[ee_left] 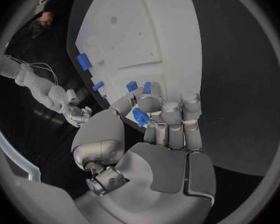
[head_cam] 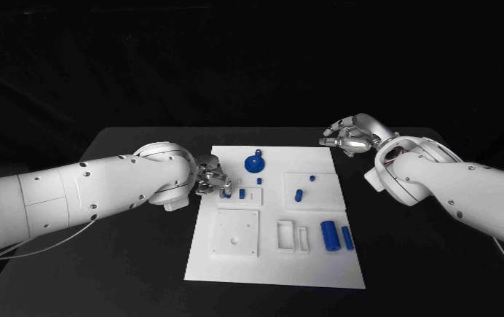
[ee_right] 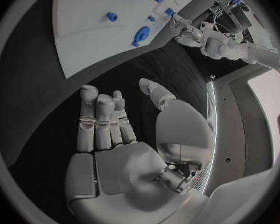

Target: Assemble the parts on the task board

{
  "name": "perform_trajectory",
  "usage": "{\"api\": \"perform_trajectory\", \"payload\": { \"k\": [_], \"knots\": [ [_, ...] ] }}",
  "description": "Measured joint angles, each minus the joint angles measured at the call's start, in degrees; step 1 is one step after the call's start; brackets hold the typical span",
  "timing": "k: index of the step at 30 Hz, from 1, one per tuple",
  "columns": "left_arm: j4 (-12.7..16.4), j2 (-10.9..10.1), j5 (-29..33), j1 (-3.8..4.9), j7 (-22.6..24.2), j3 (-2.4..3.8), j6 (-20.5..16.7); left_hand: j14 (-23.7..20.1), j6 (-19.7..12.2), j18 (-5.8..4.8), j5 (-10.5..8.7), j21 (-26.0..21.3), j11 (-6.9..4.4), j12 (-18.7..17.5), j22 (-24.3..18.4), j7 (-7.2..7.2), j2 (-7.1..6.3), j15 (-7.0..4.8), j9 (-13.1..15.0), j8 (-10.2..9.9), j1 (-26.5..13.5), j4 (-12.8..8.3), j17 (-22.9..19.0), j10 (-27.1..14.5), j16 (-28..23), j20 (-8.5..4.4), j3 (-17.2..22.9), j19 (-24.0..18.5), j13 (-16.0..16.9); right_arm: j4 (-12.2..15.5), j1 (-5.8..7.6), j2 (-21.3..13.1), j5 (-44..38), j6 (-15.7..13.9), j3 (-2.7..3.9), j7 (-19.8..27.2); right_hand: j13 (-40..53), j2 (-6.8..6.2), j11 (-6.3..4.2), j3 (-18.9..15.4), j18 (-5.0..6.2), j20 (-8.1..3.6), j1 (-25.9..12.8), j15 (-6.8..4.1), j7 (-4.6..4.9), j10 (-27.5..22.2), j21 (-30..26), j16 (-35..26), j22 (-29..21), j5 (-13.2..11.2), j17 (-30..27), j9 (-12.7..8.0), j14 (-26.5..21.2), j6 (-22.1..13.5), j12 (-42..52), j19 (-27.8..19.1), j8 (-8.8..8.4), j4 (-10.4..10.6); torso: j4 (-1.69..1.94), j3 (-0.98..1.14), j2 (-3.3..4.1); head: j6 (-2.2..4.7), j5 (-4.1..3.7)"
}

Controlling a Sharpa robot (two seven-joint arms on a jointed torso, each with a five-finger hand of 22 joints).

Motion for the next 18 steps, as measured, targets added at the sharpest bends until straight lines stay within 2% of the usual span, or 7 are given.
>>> {"api": "perform_trajectory", "payload": {
  "k": [5, 18],
  "knots": [
    [-0.01, -0.15, -0.24, -0.03, -0.11, -0.02, 0.29, 0.07, 0.00, 0.35, 0.31, 0.00, 0.00, 0.00, -0.01, 0.00, 0.00, 0.07, -0.02, -0.05, 0.00, -0.07, 0.03, 0.00, 0.00, 0.00, 0.09, 0.00, 0.00, 0.01, 0.00, -0.02, 0.00, 0.00, 0.00, -0.01, 0.00, 0.00, 0.00, 0.00, 0.00, 0.00, 0.00, 0.00, -0.01, 0.00, 0.00, 0.00, 0.00, 0.00, 0.00, 0.00, 0.00, 0.00, 0.00, 0.00, 0.00, 0.00, -0.01, -0.02, 0.00, -0.05, 0.01],
    [0.01, -0.15, -0.32, -0.01, -0.19, 0.02, 0.52, 0.08, 0.01, 0.36, 0.81, 0.00, 0.01, 0.22, 0.03, 0.00, 0.00, 0.08, 0.03, -0.09, 0.00, -0.08, 0.06, -0.01, 0.00, 0.01, 0.11, 0.00, 0.04, -0.01, 0.00, -0.01, 0.00, 0.00, 0.00, -0.03, -0.04, 0.00, 0.00, 0.00, 0.00, 0.01, 0.00, 0.01, -0.08, 0.00, 0.00, 0.00, 0.00, 0.00, 0.01, 0.00, -0.01, 0.04, 0.00, -0.01, 0.00, 0.00, -0.03, -0.04, -0.01, -0.18, -0.05]
  ]
}}
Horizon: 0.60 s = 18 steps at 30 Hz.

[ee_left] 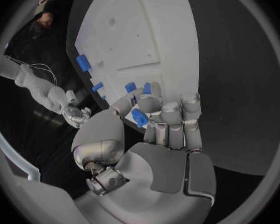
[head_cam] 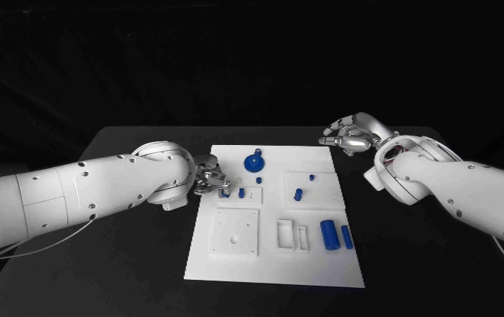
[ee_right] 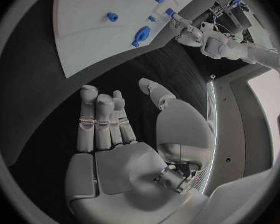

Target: Assemble the parts on the task board

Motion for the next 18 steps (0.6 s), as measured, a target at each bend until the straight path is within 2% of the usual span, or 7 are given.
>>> {"api": "perform_trajectory", "payload": {
  "k": [9, 14, 18],
  "knots": [
    [-0.15, 0.20, 0.24, 0.01, -0.21, 0.00, 0.04, 0.00, 0.00, -0.06, 0.44, 0.23, 0.00, 0.23, -0.01, 0.00, 0.21, 0.00, 0.00, 0.10, -0.22, 0.04, 0.06, 0.00, 0.00, 0.00, -0.04, 0.00, 0.05, 0.02, 0.00, 0.00, 0.00, 0.00, 0.00, 0.00, -0.01, 0.00, 0.00, 0.00, 0.00, 0.01, 0.00, 0.02, -0.02, 0.00, 0.00, 0.00, 0.00, 0.22, 0.00, 0.00, -0.02, 0.00, 0.00, -0.01, 0.00, 0.00, -0.01, 0.03, 0.00, 0.04, 0.04],
    [-0.29, 0.23, 0.65, 0.08, -0.40, 0.03, 0.51, 0.00, 0.00, -0.08, -3.98, 0.23, 0.00, 0.62, -0.01, 0.00, 1.46, 0.00, -0.14, 0.33, -1.46, 1.82, 0.20, 0.00, 0.00, 0.00, -1.51, 0.00, 0.14, 0.02, 0.00, -0.02, 0.00, 0.00, 0.00, 0.00, -0.01, 0.00, 0.00, -0.16, 0.00, 0.02, 0.00, 0.02, -0.10, 0.00, 0.00, 0.00, 0.00, 0.22, 0.01, 0.00, -0.02, 0.07, 0.00, -0.01, 0.00, 0.16, -0.04, 0.03, 0.00, -0.01, 0.09],
    [-0.30, 0.27, 0.90, 0.10, -0.56, 0.03, 1.00, 0.01, 0.00, -0.11, -4.79, 0.23, 0.00, 0.62, -0.01, 0.00, 1.82, 0.00, -0.17, 0.33, -1.82, 2.67, 0.20, 0.00, 0.00, 0.00, -0.73, 0.00, 0.18, 0.04, 0.00, -0.04, 0.00, 0.00, 0.00, -0.01, -0.01, 0.00, 0.00, -0.16, 0.00, 0.08, 0.00, 0.03, -0.08, 0.00, 0.00, 0.00, 0.00, 0.22, -0.06, 0.00, -0.03, 0.05, 0.00, -0.08, 0.00, 0.16, -0.04, 0.07, 0.00, -0.03, 0.10]
  ]
}}
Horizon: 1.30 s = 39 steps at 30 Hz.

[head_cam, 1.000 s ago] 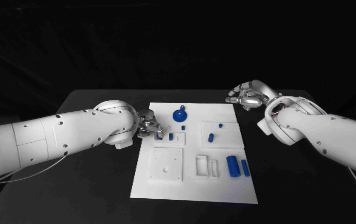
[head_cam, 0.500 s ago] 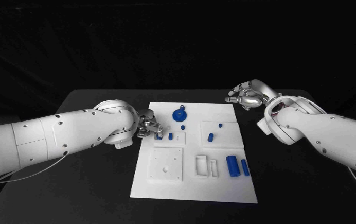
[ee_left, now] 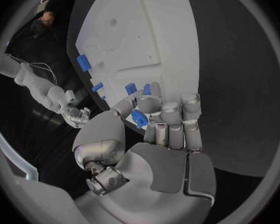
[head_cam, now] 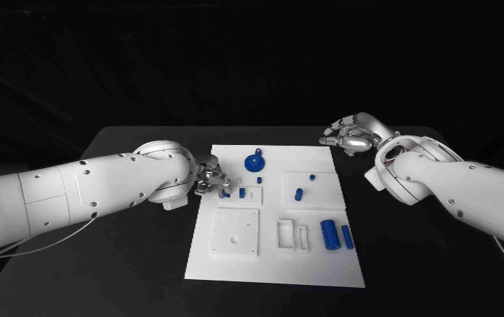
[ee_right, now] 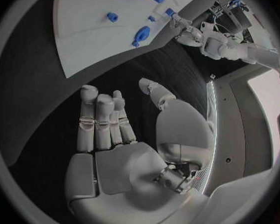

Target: Assemble the parts on the task board

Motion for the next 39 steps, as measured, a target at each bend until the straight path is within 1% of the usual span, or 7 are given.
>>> {"api": "perform_trajectory", "payload": {
  "k": [10, 15, 27, 32, 35, 38, 39],
  "knots": [
    [0.04, 0.06, -0.04, 0.06, -0.32, 0.06, 0.50, 0.00, 0.00, -0.24, -0.64, 0.23, 0.00, 0.00, -0.01, 0.00, 0.24, 0.00, -0.09, -0.01, -0.24, 0.38, 0.12, 0.00, 0.23, 0.00, -0.07, 0.00, 0.02, 0.02, 0.00, -0.07, 0.00, 0.00, 0.00, -0.01, -0.06, 0.00, 0.00, 0.00, 0.00, 0.01, 0.00, 0.00, 0.08, 0.00, 0.00, 0.00, 0.00, 0.00, 0.00, 0.00, 0.00, -0.09, 0.00, -0.01, 0.00, 0.00, 0.01, 0.01, 0.01, -0.08, -0.02],
    [0.38, 0.21, -0.07, -0.10, -0.35, -0.05, 1.04, -0.01, 0.14, -0.27, 0.26, 0.23, 0.00, 0.00, -0.01, -0.11, 0.90, -0.05, -0.08, 0.71, -1.04, 1.69, 0.14, 0.00, 0.23, 0.00, 0.90, 0.00, 0.01, -0.01, 0.00, -0.06, 0.00, 0.00, 0.00, -0.02, -0.06, 0.00, 0.00, 0.00, 0.00, 0.01, 0.00, 0.00, 0.00, 0.00, 0.00, 0.00, 0.00, 0.00, 0.00, 0.00, 0.00, -0.21, 0.00, -0.01, 0.00, 0.00, 0.03, 0.00, 0.01, -0.14, -0.02],
    [0.46, 0.25, -0.37, -0.06, -0.35, -0.02, 1.08, 0.03, 0.20, -0.29, 0.47, 0.44, 0.00, 0.27, -0.02, -0.15, 0.67, -0.30, -0.13, 0.71, -0.80, 1.67, 0.19, 0.00, 0.23, 0.00, 0.92, 0.00, 0.06, -0.06, 0.00, -0.01, 0.00, 0.01, 0.00, -0.02, -0.06, 0.00, 0.00, 0.00, 0.00, 0.01, 0.00, 0.01, 0.04, 0.00, 0.00, 0.00, 0.00, 0.00, 0.00, 0.00, 0.00, -0.27, 0.00, -0.01, 0.00, 0.00, 0.07, -0.04, 0.03, -0.20, -0.03],
    [0.43, 0.25, -0.43, -0.06, -0.36, -0.03, 1.17, 0.04, 0.22, 0.22, 0.41, 0.44, 0.00, 0.27, -0.02, -0.16, 0.37, -0.31, -0.14, 0.71, -0.51, 1.67, 0.19, 0.00, 0.22, 0.00, 0.93, 0.00, 0.06, -0.06, 0.00, -0.03, 0.00, 0.01, 0.00, -0.02, -0.11, 0.00, 0.00, 0.00, 0.00, 0.02, 0.00, 0.01, 0.17, 0.00, 0.00, 0.00, 0.00, 0.00, 0.01, 0.00, -0.01, -0.13, 0.00, -0.02, 0.00, 0.00, 0.05, -0.05, 0.03, -0.15, -0.05],
    [0.40, 0.25, -0.43, -0.05, -0.41, 0.00, 1.28, 0.05, 0.23, 0.39, -0.70, 0.44, 0.00, 0.27, -0.02, -0.17, 0.00, -0.31, -0.16, 0.71, -0.14, 1.90, 0.18, 0.00, 0.22, 0.01, 1.17, 0.00, 0.05, -0.06, 0.00, -0.06, 0.00, 0.01, 0.00, -0.02, -0.11, 0.00, 0.00, 0.00, 0.00, 0.02, 0.00, 0.01, 0.18, 0.00, 0.00, 0.00, 0.00, 0.00, 0.01, 0.00, -0.01, -0.11, -0.01, -0.02, 0.00, 0.00, 0.03, -0.04, 0.03, -0.14, -0.08],
    [0.36, 0.24, -0.43, -0.04, -0.48, 0.01, 1.36, -0.06, 0.69, 0.61, -7.03, 0.44, 0.00, 0.27, -0.01, -0.42, -1.30, -0.49, -0.51, 0.70, 0.76, 2.59, 0.18, 0.00, 0.22, 0.01, 1.01, 0.00, -0.02, -0.06, 0.00, -0.06, 0.00, 0.01, 0.00, -0.01, -0.10, 0.00, 0.00, 0.00, 0.00, 0.02, 0.00, 0.01, 0.18, 0.00, 0.00, 0.00, 0.00, 0.00, 0.01, 0.00, -0.01, -0.10, -0.01, -0.02, 0.00, 0.00, 0.03, -0.04, 0.02, -0.14, -0.09],
    [0.33, 0.23, -0.43, -0.06, -0.56, -0.02, 1.41, 0.42, 2.01, 1.11, -8.19, 0.44, -0.01, 0.27, 0.00, -1.54, -2.06, -1.14, -0.61, 0.68, 0.44, 3.26, 0.18, 0.01, 0.22, 0.01, 0.00, 0.00, -0.09, -0.06, 0.00, -0.06, 0.00, 0.01, 0.00, -0.01, -0.10, 0.00, 0.00, 0.00, 0.00, 0.02, 0.00, 0.01, 0.17, 0.00, 0.00, 0.00, 0.00, 0.00, 0.01, 0.00, -0.01, -0.10, -0.01, -0.02, 0.00, 0.00, 0.03, -0.04, 0.02, -0.14, -0.09]
  ]
}}
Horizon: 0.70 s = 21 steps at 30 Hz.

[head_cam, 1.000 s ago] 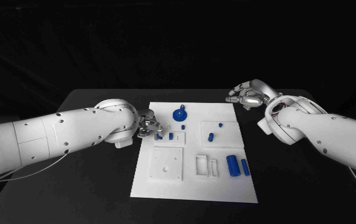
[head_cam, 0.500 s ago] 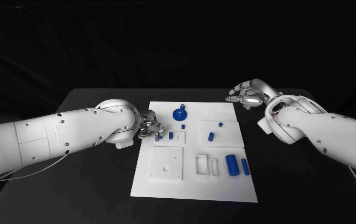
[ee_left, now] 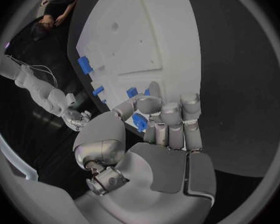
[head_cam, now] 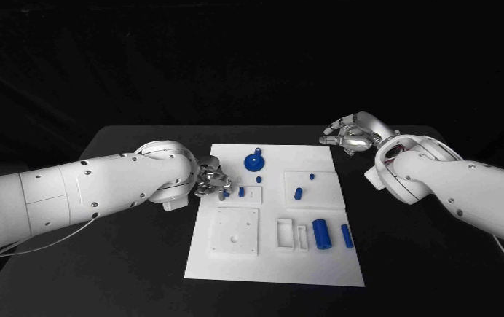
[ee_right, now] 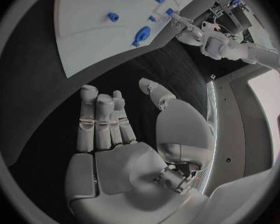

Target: Assemble the parts on the task board

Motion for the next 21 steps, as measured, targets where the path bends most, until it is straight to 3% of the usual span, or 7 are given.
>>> {"api": "perform_trajectory", "payload": {
  "k": [2, 3, 6, 12, 16, 21],
  "knots": [
    [-0.04, -0.02, -0.01, -0.11, -0.12, -0.13, 0.09, 1.02, 1.45, 1.08, -1.63, 0.00, -0.21, 0.00, 0.02, -1.27, -1.17, -1.20, 0.15, 0.03, -0.92, -0.03, 0.00, 0.21, 0.00, 0.00, -2.47, 0.00, -0.14, 0.00, 0.00, 0.00, 0.00, 0.00, 0.00, 0.00, 0.00, 0.00, 0.00, 0.00, 0.00, 0.00, 0.00, 0.00, -0.06, 0.00, 0.00, 0.00, 0.00, 0.00, 0.00, 0.00, 0.00, 0.06, 0.00, 0.00, 0.00, 0.00, -0.01, 0.01, 0.00, -0.02, 0.00],
    [-0.04, -0.02, -0.01, -0.20, -0.18, -0.15, 0.11, 1.14, 4.17, 1.25, -4.44, 0.00, -0.48, 0.01, 0.02, -2.89, -2.47, -1.43, 0.17, 0.07, -1.33, 0.27, 0.00, -0.29, -0.06, -0.01, -3.66, 0.00, -0.23, 0.00, 0.00, -0.01, 0.00, 0.00, 0.00, 0.00, 0.00, 0.00, 0.00, 0.00, 0.00, 0.00, 0.00, 0.00, -0.06, 0.00, 0.00, 0.00, 0.00, 0.00, 0.00, 0.00, 0.00, 0.06, 0.00, 0.00, 0.00, 0.00, -0.01, 0.01, -0.01, -0.03, -0.01],
    [-0.05, 0.01, -0.02, -0.26, -0.29, -0.19, 0.16, 1.31, 6.06, 0.78, -8.13, 0.00, -1.08, 0.00, 0.01, -2.91, -5.15, -1.89, 0.16, 0.04, -1.47, 1.54, -0.01, -1.54, -0.27, -0.01, -4.88, 0.00, -0.42, 0.00, 0.00, -0.04, 0.00, 0.00, 0.00, 0.00, 0.00, 0.00, 0.00, 0.00, 0.00, 0.00, 0.00, 0.00, -0.07, 0.00, 0.00, 0.00, 0.00, 0.00, 0.00, 0.00, 0.00, 0.07, 0.00, 0.00, 0.00, 0.00, -0.01, 0.01, -0.01, -0.07, -0.03],
    [-0.08, 0.03, -0.10, -0.38, -0.44, -0.27, 0.16, 1.35, 5.70, 0.79, -8.87, 0.00, -1.00, -0.24, 0.01, -2.62, -10.31, -1.94, 0.24, 0.04, -2.33, 5.00, -0.01, -1.50, -0.27, -0.01, -5.18, 0.00, -0.63, 0.00, 0.00, -0.04, 0.00, 0.00, 0.00, 0.00, -0.05, 0.00, 0.00, 0.00, 0.00, 0.00, 0.00, 0.00, -0.08, 0.00, 0.00, 0.00, 0.00, 0.00, 0.00, 0.00, 0.00, 0.07, 0.00, 0.00, 0.00, 0.00, -0.01, 0.01, -0.01, -0.08, -0.05],
    [-0.24, -0.01, -0.15, -0.38, -0.47, -0.27, 0.09, 1.35, 5.16, 0.80, -8.87, 0.00, -0.89, -0.24, 0.01, -2.65, -10.26, -1.94, 0.55, 0.04, -2.73, 4.90, 0.05, -1.40, -0.27, -0.24, -7.99, -0.23, -0.63, -0.04, 0.00, 0.00, 0.00, 0.00, 0.00, 0.00, -0.05, 0.00, 0.00, 0.00, 0.00, 0.00, 0.00, 0.00, -0.10, 0.00, 0.00, 0.00, 0.00, 0.00, 0.00, 0.00, 0.00, 0.07, -0.01, 0.00, 0.00, 0.00, -0.01, 0.01, -0.02, -0.07, -0.08],
    [-0.57, -0.10, -0.21, -0.38, -0.49, -0.23, -0.05, 1.36, 5.06, 0.80, -8.87, 0.00, -0.90, -0.24, 0.00, -2.67, -10.27, -1.93, 0.55, 0.04, -2.72, 4.86, 0.05, -1.40, -0.27, -0.04, -8.39, -0.43, -0.63, -0.11, 0.00, 0.01, 0.00, 0.00, 0.00, 0.00, -0.05, 0.00, 0.00, 0.00, 0.00, 0.00, 0.00, 0.00, -0.12, 0.00, 0.00, 0.00, 0.00, 0.00, 0.00, 0.00, 0.00, 0.07, -0.01, 0.00, 0.00, 0.00, -0.01, -0.02, -0.02, -0.04, -0.14]
  ]
}}
